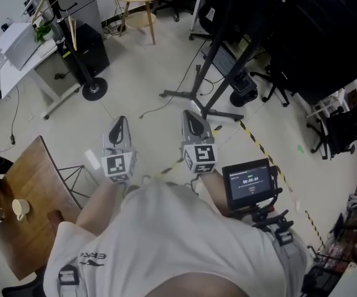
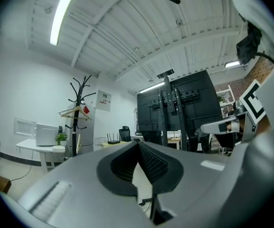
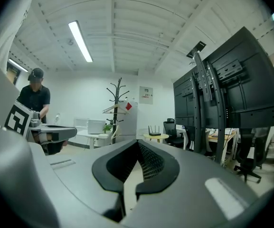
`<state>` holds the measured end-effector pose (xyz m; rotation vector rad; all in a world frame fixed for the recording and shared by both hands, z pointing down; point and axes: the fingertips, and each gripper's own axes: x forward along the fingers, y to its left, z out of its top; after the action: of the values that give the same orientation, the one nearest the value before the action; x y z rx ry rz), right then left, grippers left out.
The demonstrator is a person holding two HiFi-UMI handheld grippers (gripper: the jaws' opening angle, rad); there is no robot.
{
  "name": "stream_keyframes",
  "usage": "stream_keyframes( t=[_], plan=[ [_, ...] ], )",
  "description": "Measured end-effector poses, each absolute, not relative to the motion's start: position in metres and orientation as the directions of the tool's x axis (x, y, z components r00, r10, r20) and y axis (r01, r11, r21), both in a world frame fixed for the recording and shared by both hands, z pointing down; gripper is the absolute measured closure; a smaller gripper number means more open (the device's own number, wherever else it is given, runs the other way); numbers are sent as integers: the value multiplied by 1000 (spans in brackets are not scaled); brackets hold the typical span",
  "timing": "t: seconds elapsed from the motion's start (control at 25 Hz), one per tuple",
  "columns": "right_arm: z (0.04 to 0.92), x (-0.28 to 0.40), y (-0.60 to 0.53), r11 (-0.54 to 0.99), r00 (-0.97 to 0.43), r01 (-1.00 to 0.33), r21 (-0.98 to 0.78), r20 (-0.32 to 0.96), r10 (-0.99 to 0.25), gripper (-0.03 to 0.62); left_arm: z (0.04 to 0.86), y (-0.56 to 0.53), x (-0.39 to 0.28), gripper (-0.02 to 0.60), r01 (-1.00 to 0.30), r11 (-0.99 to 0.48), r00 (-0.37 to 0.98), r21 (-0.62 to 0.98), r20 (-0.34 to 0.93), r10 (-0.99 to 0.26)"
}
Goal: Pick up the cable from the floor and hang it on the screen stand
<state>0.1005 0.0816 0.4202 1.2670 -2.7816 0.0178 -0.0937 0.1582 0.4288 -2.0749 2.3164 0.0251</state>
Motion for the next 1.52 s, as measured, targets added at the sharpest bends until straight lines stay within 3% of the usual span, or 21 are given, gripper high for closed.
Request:
stream_keyframes(
  t=[0.8,1.52],
  plan=[
    [424,28,-28,663,-659,-747,49,77,-749,580,429,65,-164,578,-989,147,-146,-12,-54,-988],
    [454,-3,-254,757,-751,-653,-1,131,-648,580,441,-141,-200,578,-948,319,-319,-16,14,-948]
  ],
)
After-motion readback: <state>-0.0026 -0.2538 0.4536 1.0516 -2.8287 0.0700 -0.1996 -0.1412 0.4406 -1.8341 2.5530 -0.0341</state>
